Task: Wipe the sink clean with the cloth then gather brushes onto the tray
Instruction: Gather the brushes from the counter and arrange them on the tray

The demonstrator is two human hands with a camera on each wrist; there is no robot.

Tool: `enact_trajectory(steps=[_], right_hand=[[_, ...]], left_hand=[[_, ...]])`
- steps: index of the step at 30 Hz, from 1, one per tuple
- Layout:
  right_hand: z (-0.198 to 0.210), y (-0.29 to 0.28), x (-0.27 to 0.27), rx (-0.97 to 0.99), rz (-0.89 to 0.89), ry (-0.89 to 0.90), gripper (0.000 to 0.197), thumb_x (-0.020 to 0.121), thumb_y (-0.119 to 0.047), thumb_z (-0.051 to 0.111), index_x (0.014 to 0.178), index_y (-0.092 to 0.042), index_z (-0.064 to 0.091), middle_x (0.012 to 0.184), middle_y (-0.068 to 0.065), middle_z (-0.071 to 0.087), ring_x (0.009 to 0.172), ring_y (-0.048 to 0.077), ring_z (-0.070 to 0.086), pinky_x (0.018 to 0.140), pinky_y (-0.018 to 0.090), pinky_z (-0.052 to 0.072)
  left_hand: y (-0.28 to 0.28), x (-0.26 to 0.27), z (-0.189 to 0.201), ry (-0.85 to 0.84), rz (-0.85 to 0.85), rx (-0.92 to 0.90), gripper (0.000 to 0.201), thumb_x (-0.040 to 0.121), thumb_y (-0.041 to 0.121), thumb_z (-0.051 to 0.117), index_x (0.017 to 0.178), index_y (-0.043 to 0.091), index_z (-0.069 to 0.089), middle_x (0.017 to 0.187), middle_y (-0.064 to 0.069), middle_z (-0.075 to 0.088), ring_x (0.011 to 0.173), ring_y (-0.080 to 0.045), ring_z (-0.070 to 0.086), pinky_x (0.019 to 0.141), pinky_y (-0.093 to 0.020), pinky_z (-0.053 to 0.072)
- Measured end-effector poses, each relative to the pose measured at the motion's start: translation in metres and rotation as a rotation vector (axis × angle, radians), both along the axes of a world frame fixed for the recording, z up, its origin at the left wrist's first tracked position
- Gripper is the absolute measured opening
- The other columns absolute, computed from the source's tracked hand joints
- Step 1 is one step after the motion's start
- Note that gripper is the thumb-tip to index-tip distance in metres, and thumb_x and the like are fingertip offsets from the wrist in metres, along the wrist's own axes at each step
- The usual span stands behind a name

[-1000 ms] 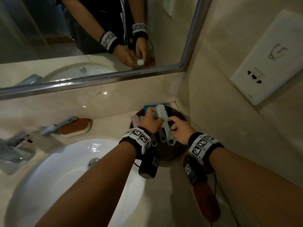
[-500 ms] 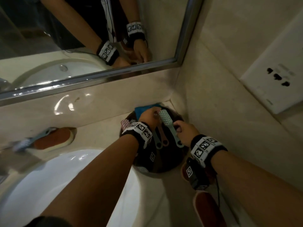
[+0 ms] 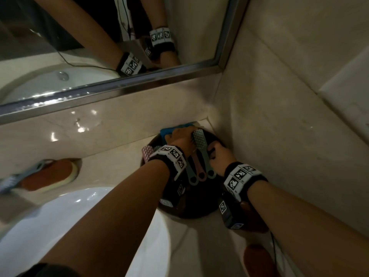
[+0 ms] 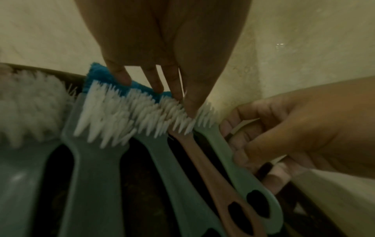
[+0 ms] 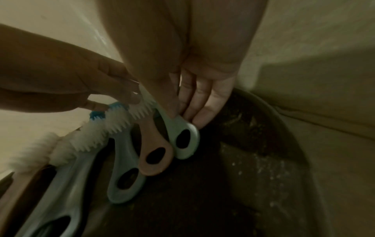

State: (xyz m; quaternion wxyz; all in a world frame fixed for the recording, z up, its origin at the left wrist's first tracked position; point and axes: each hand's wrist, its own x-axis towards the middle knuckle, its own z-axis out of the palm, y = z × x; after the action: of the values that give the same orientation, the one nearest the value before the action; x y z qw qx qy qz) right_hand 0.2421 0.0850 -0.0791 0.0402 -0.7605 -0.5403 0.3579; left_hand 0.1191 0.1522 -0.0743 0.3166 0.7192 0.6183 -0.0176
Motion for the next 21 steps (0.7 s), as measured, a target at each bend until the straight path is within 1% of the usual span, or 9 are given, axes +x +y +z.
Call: enact_trajectory(steps=[2,3,6,10,12,14,16,19,21], right_hand=[[-0.003,0.001,-0.002,0.011,0.02,-0.013,0.038,0.087,0.0,0.048,0.125,-0.006,0.046,0.12,0.019,0.058,0.113,0.035,0.055,0.096,0.04,0.047],[-0.005,0.002,-0.003,0.018,0.032,-0.027,0.039,0.087,0.001,0.048,0.125,-0.006,0.047,0.121,0.019,0.057,0.113,0.035,0.054,0.096,0.039,0.047],[-0.008,0.002,-0.003,0.033,0.051,-0.058,0.044,0.086,0.0,0.049,0.13,-0.007,0.047,0.129,0.019,0.051,0.119,0.033,0.051,0.099,0.036,0.044],[-0.006,-0.002,-0.002,0.021,0.079,-0.05,0.051,0.088,-0.006,0.052,0.138,-0.009,0.04,0.136,0.019,0.046,0.124,0.031,0.047,0.102,0.035,0.042],[0.0,-0.004,-0.003,0.023,0.093,-0.049,0.054,0.088,-0.01,0.054,0.139,-0.01,0.038,0.137,0.018,0.045,0.124,0.031,0.048,0.102,0.035,0.042],[0.006,-0.006,-0.002,0.021,0.112,-0.055,0.054,0.088,-0.013,0.056,0.139,-0.011,0.038,0.136,0.018,0.045,0.123,0.031,0.048,0.101,0.036,0.043],[0.015,-0.01,-0.003,0.032,0.138,-0.074,0.051,0.088,-0.015,0.057,0.136,-0.012,0.04,0.133,0.017,0.045,0.121,0.032,0.048,0.101,0.037,0.043],[0.035,-0.016,-0.006,0.049,0.172,-0.089,0.042,0.088,-0.014,0.057,0.129,-0.015,0.047,0.13,0.015,0.047,0.117,0.031,0.051,0.098,0.038,0.045],[0.052,-0.021,-0.01,0.052,0.216,-0.113,0.04,0.087,-0.016,0.057,0.126,-0.016,0.049,0.129,0.014,0.049,0.115,0.031,0.052,0.096,0.034,0.044]], left_hand=[[0.001,-0.001,0.0,0.046,0.059,-0.037,0.042,0.09,0.029,0.054,0.132,0.03,0.05,0.138,0.0,0.047,0.131,-0.026,0.039,0.109,-0.045,0.024],[0.002,-0.001,0.001,0.08,0.035,-0.069,0.041,0.091,0.032,0.052,0.132,0.03,0.049,0.139,0.0,0.046,0.132,-0.027,0.038,0.109,-0.045,0.024],[0.004,-0.003,0.005,0.086,-0.086,-0.082,0.051,0.093,0.036,0.051,0.141,0.032,0.036,0.148,-0.001,0.034,0.138,-0.028,0.029,0.111,-0.05,0.024],[-0.001,-0.009,0.005,0.047,-0.096,-0.107,0.054,0.094,0.034,0.05,0.144,0.027,0.033,0.15,-0.004,0.031,0.138,-0.029,0.029,0.113,-0.049,0.025],[-0.007,-0.014,0.005,-0.005,-0.079,-0.073,0.055,0.093,0.03,0.052,0.144,0.024,0.035,0.149,-0.005,0.033,0.137,-0.028,0.033,0.113,-0.047,0.028],[-0.013,-0.019,0.009,-0.049,-0.086,-0.033,0.052,0.092,0.029,0.052,0.142,0.021,0.038,0.147,-0.006,0.038,0.135,-0.028,0.036,0.111,-0.047,0.031],[-0.019,-0.023,0.019,-0.071,-0.101,-0.064,0.052,0.093,0.037,0.049,0.141,0.021,0.039,0.146,-0.007,0.04,0.135,-0.031,0.037,0.111,-0.05,0.03],[-0.031,-0.036,0.037,-0.058,-0.096,-0.041,0.06,0.091,0.038,0.053,0.145,0.02,0.033,0.15,-0.008,0.034,0.137,-0.031,0.034,0.112,-0.052,0.027],[-0.042,-0.049,0.047,-0.004,-0.112,-0.004,0.064,0.091,0.035,0.054,0.147,0.022,0.027,0.152,-0.007,0.03,0.138,-0.03,0.032,0.112,-0.053,0.028]])
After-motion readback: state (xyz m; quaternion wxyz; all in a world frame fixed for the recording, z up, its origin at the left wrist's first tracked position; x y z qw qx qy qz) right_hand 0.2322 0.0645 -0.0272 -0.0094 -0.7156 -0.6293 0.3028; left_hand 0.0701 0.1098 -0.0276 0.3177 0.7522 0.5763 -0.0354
